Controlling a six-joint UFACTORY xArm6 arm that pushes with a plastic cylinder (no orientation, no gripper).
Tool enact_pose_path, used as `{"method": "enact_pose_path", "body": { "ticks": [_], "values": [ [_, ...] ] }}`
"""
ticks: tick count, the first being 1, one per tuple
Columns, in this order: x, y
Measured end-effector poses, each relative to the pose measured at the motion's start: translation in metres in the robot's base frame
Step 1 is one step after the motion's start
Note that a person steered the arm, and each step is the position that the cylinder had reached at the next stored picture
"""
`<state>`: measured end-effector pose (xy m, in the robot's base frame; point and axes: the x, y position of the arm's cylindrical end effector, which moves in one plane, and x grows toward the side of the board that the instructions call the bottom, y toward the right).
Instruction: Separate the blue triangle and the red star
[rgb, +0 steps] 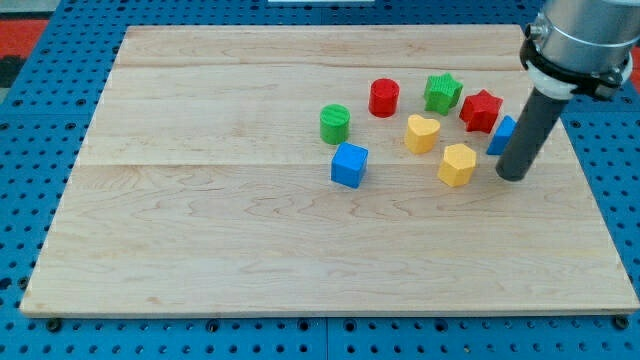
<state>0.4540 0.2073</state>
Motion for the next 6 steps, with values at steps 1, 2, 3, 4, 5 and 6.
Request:
{"method": "enact_pose_path", "body": {
  "ticks": [1, 2, 3, 4, 5, 6],
  "values": [
    [-0.007, 0.000],
    [-0.025, 0.008],
    [-0.019, 0.033],
    [-0.006, 0.060],
    [-0.057, 0.056],
    [-0.061, 0.039]
  ]
}}
